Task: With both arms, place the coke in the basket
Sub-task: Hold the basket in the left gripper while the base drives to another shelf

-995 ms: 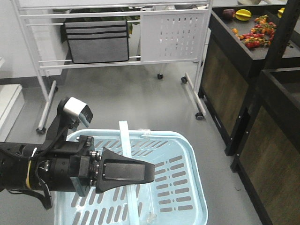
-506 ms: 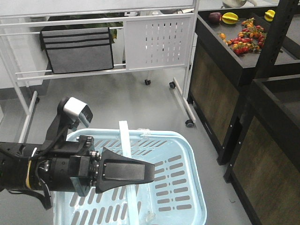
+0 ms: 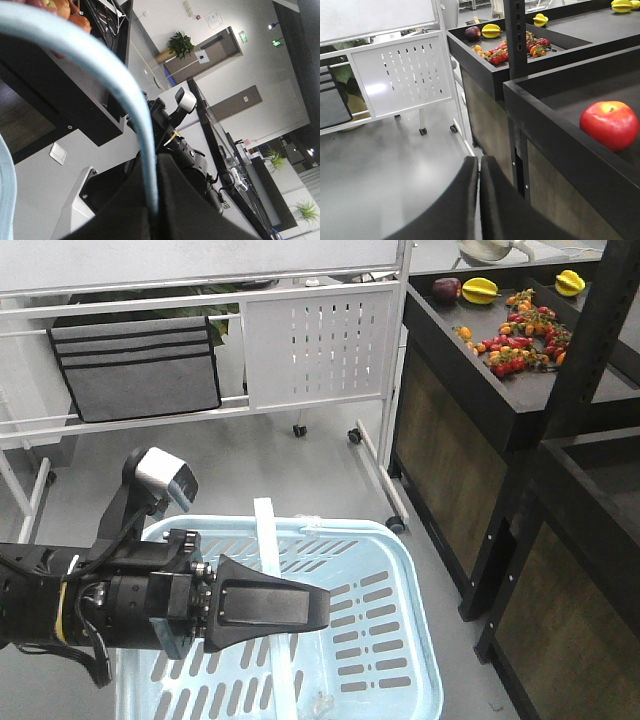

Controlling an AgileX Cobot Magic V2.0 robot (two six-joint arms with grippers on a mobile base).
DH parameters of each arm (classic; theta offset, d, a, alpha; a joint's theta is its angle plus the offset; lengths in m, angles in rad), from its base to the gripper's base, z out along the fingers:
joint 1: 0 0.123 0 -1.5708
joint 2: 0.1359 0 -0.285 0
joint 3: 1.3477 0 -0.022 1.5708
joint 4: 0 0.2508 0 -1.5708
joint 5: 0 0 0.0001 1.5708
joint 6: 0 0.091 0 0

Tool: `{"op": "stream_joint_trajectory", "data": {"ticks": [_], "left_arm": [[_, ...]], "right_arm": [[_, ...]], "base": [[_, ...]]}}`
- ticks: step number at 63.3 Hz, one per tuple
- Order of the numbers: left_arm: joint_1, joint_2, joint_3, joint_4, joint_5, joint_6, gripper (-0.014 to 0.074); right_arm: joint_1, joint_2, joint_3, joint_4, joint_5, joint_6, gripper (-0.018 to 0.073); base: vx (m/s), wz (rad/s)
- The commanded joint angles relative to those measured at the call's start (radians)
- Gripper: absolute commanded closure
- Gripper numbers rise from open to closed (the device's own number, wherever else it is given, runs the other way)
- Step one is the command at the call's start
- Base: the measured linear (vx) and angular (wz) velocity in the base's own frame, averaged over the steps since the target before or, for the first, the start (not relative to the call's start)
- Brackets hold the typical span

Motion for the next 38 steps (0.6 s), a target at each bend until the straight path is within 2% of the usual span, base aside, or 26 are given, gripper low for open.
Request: {"op": "stream_joint_trajectory", "data": {"ticks": [1, 38], "left_arm": [[-0.003, -0.033, -0.021, -0.082, -0.207, 0.004, 0.0603], [-0.003, -0.033, -0.021, -0.082, -0.207, 0.004, 0.0603]], "right_arm": [[-0.007, -0.018, 0.011, -0.007, -0.069, -0.001, 0.0561], [-0.007, -0.018, 0.011, -0.007, -0.069, -0.001, 0.0561]], "base": [[0.26, -0.01], [0.26, 0.08]]}}
